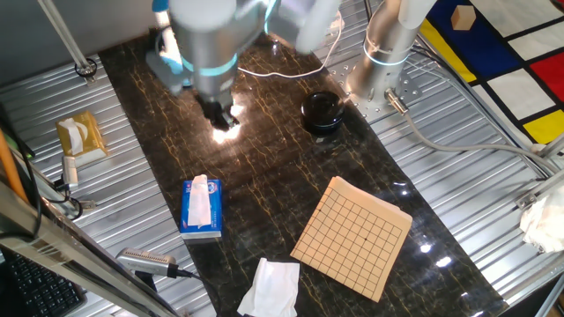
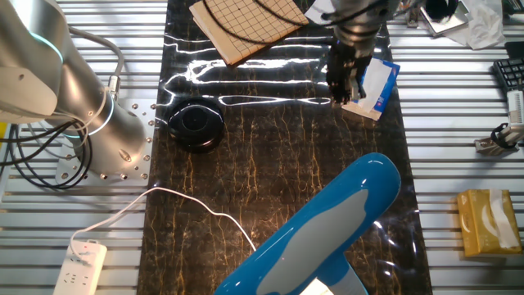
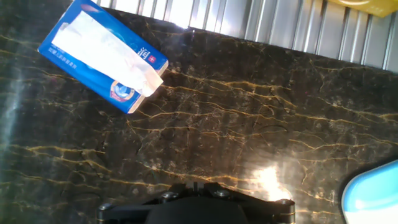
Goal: Turn off the desk lamp by pressing the button
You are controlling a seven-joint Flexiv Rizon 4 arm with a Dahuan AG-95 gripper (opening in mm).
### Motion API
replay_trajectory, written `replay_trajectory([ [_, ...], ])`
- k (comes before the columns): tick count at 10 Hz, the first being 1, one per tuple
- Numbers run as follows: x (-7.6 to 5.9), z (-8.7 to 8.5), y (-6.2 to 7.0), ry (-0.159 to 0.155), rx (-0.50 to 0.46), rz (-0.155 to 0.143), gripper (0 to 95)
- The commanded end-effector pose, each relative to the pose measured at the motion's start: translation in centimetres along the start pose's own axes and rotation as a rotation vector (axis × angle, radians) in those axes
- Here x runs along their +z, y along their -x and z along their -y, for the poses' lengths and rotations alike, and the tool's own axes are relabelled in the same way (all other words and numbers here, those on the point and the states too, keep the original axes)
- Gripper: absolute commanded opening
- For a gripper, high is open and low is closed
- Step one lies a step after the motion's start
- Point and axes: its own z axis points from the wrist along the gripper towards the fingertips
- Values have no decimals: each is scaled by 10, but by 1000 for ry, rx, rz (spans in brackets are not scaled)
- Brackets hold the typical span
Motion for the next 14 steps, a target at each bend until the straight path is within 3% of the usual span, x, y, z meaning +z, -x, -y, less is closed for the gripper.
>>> replay_trajectory([
  [1, 17, -5, 1, -77, -59, -36, 0],
  [3, 23, -6, 1, -94, -91, -46, 0],
  [8, 33, -9, -1, -82, -222, -76, 0],
  [10, 43, -10, -2, -94, -206, -87, 0],
  [12, 49, -1, -9, -118, -154, -99, 0],
  [14, 55, 26, -28, -128, -133, -100, 0],
])
